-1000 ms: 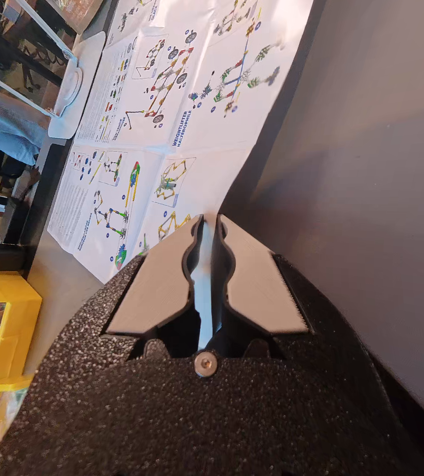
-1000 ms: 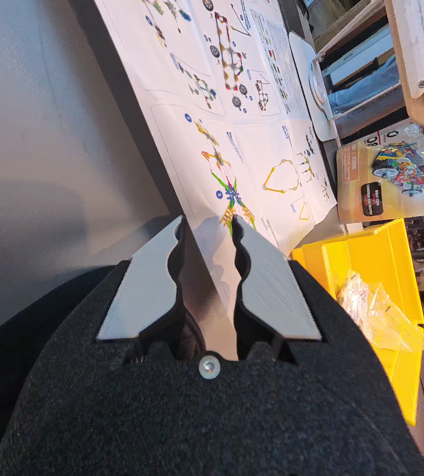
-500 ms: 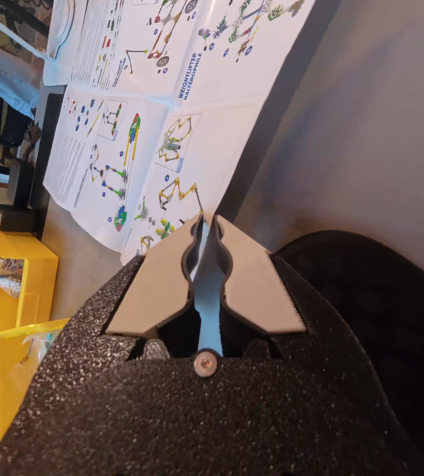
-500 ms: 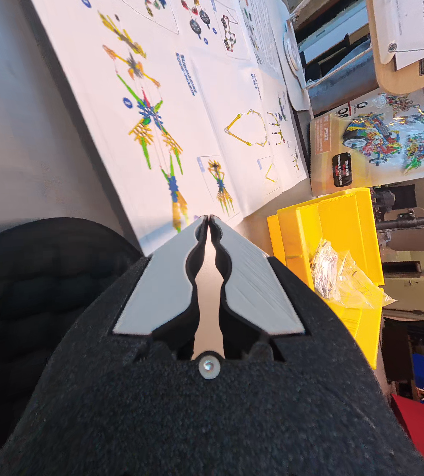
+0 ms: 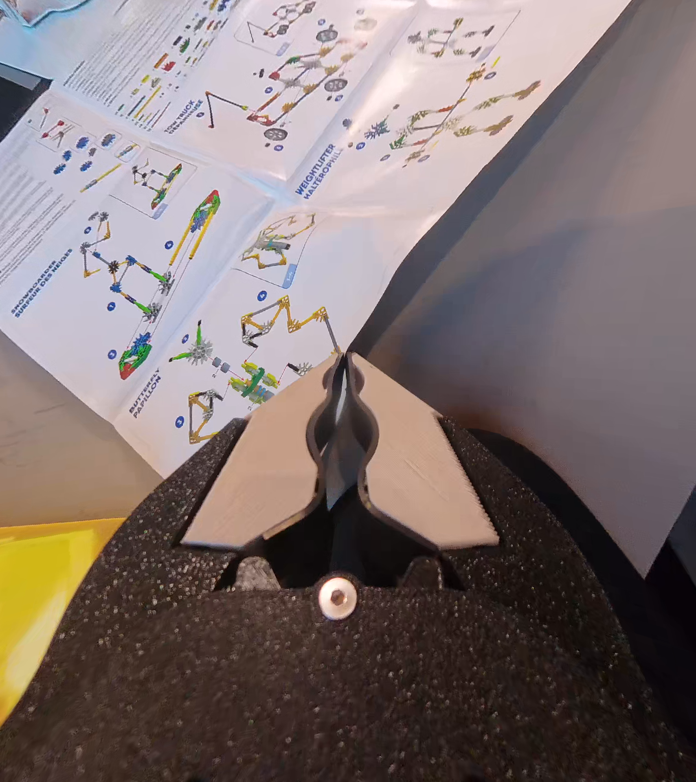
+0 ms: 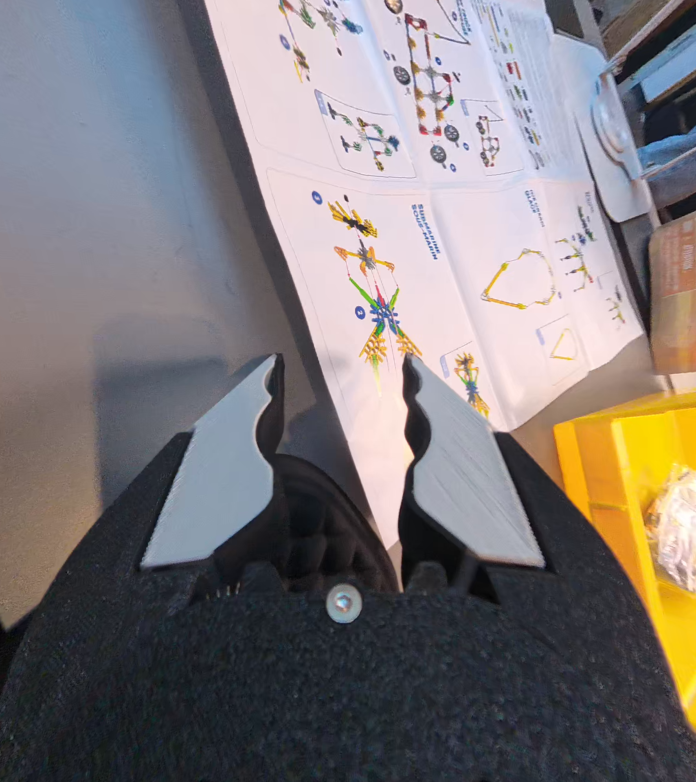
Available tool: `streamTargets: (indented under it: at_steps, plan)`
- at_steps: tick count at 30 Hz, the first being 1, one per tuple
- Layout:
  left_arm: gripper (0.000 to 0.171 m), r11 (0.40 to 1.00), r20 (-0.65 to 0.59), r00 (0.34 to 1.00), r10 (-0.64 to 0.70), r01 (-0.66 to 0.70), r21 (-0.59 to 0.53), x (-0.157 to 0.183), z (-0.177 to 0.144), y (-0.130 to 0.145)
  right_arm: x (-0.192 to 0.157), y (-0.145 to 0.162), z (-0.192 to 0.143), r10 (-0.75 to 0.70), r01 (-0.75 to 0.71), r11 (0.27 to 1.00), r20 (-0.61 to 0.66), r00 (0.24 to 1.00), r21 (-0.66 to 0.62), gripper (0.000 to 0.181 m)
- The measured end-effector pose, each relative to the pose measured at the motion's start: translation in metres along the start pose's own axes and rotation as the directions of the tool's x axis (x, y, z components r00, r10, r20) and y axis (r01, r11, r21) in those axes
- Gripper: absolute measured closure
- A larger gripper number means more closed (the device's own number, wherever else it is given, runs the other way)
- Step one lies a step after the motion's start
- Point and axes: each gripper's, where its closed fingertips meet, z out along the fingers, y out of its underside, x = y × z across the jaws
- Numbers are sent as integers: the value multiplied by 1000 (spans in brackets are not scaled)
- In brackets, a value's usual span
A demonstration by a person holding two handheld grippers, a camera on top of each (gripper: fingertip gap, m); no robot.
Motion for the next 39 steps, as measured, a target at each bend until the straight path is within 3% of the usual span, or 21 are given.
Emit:
streamTargets:
  at_steps: [5,9,13,16,21,23,28,32,37,39]
  plan:
    - [171,993,-46,996,-79,82,82,0,-13,-13,38,9,-7,-153,140,987,-219,964,-76,166]
    - [171,994,1,998,-58,58,91,-5,-17,-12,53,10,-20,-234,223,972,-238,943,-72,181]
    - [171,996,25,1000,17,-19,83,-2,-13,-11,58,12,-29,-214,210,977,-137,967,-44,181]
    - [168,996,75,994,74,-77,40,-9,-8,-2,53,28,-21,-280,274,958,-73,957,-80,181]
    - [158,983,130,976,174,-166,-74,-21,-1,23,49,25,-17,-230,229,973,8,973,36,181]
    - [171,974,116,970,212,-200,-103,-21,-1,28,47,34,-12,-241,240,971,59,969,16,181]
    - [171,934,13,951,310,-302,-189,-14,-11,43,44,27,-14,-163,153,986,182,970,65,181]
    - [171,947,-10,963,271,-268,-178,-19,-14,44,45,47,-1,-156,164,986,203,967,-20,181]
    - [171,983,4,989,146,-145,-109,-20,-12,40,53,49,-7,14,-15,1000,130,991,10,179]
    - [171,992,22,995,97,-95,-82,-22,-13,40,53,50,-13,129,-137,989,130,983,60,164]
